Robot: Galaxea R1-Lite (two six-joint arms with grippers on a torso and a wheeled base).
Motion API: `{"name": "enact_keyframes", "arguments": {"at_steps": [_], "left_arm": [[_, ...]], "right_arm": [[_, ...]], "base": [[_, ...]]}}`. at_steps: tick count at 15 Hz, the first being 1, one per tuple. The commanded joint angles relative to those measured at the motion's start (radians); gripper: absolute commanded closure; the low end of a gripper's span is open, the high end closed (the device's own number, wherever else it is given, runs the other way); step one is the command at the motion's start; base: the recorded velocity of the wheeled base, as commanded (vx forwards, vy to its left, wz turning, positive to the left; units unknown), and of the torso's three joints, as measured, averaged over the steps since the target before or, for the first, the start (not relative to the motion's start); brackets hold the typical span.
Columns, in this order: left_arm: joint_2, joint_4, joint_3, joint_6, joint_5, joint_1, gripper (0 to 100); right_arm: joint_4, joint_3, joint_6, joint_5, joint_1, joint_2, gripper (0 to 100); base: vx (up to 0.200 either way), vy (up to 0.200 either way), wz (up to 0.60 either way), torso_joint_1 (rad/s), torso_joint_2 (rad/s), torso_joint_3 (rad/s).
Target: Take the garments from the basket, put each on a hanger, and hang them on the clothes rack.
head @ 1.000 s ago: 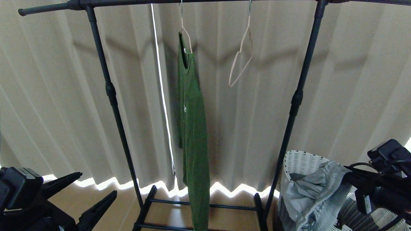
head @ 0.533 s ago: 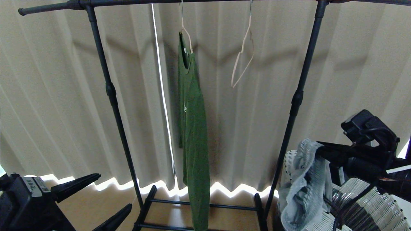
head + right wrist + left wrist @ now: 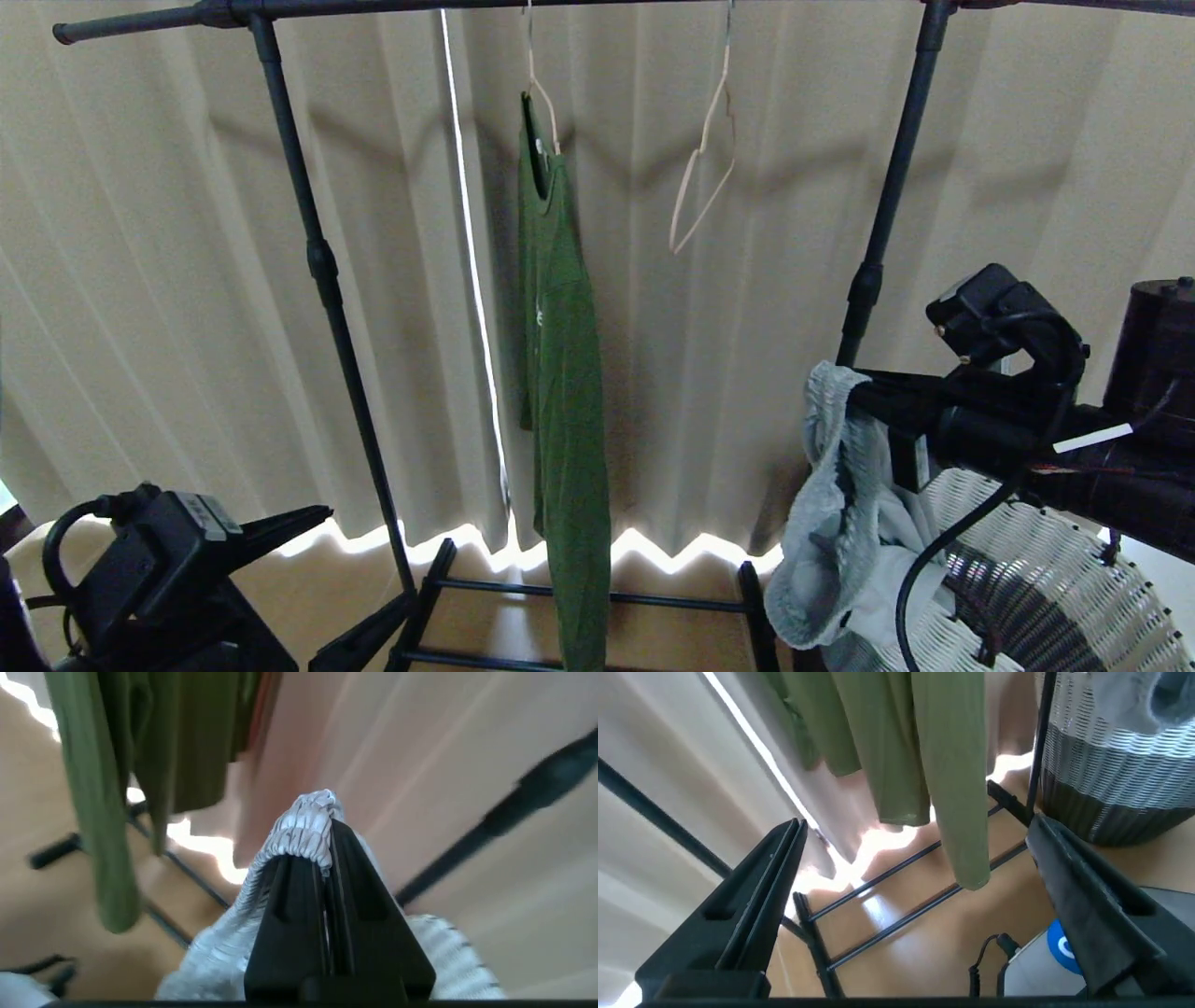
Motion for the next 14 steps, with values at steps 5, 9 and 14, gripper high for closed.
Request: {"name": "enact_keyframes", "arguments": {"at_steps": [5, 9, 14], "left_arm": [[0.108, 0.002, -0.191, -0.13, 0.004, -0.107, 0], [0.11, 0.002, -0.165, -0.134, 0.007, -0.104, 0], [0.143, 0.001, -0.2, -0.138, 0.006, -0.13, 0]], "right_arm": [[-0.002, -0.058, 0.046, 0.0, 0.082, 0.017, 100], [-0.001, -0.062, 0.081, 0.0, 0.105, 0.015, 100], [-0.002, -0.069, 0.086, 0.003, 0.107, 0.017, 100]], "base": [[0.0, 0.0, 0.0, 0.0, 0.0, 0.0], [0.0, 0.0, 0.0, 0.0, 0.0, 0.0], [0.0, 0.0, 0.0, 0.0, 0.0, 0.0]]}}
